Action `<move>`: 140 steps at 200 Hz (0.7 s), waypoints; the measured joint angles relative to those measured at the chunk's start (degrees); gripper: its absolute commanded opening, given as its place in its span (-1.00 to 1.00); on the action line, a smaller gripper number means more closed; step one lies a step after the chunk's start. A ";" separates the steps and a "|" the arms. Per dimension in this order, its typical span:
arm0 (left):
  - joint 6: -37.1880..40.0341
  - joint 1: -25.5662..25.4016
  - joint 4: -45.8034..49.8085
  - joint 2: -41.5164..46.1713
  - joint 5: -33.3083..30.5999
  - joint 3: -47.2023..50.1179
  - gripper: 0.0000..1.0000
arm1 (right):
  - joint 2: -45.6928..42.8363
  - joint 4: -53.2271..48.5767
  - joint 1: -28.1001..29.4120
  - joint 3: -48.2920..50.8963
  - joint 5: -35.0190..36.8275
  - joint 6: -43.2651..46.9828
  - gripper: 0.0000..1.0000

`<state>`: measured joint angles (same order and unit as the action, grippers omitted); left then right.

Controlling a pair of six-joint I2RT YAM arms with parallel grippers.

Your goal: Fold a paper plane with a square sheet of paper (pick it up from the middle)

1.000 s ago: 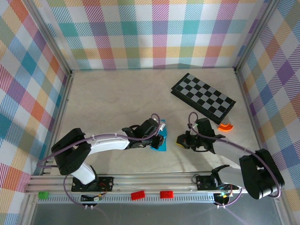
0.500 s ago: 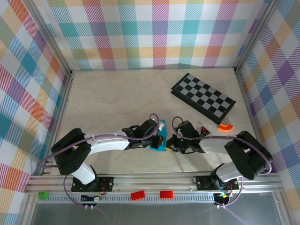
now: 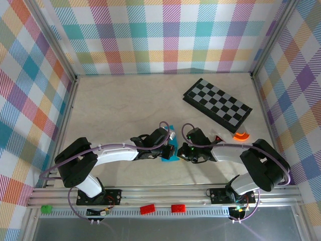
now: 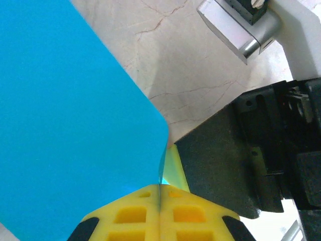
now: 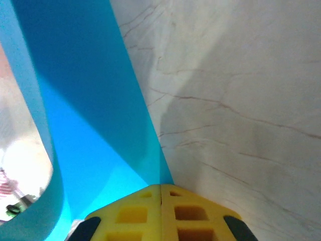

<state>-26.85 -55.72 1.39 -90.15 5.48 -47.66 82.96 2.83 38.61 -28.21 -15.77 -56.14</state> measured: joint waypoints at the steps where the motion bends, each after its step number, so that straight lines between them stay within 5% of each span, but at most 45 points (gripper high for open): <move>1: -0.15 0.00 -0.09 0.00 0.00 0.02 -1.00 | -0.09 -0.31 0.00 -0.09 0.15 0.13 -0.98; 69: -5.77 0.00 -6.75 -0.35 0.11 3.21 -1.00 | -3.02 -6.75 -0.81 -0.79 2.56 3.74 -0.89; 140: -8.33 0.00 -9.81 -0.92 0.96 4.35 -1.00 | -2.08 2.01 -0.81 0.22 -1.64 0.02 -0.89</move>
<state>-35.18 -55.72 -8.43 -91.07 6.44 -43.31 80.88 4.84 37.80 -27.99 -17.41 -56.12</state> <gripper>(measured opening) 0.038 0.060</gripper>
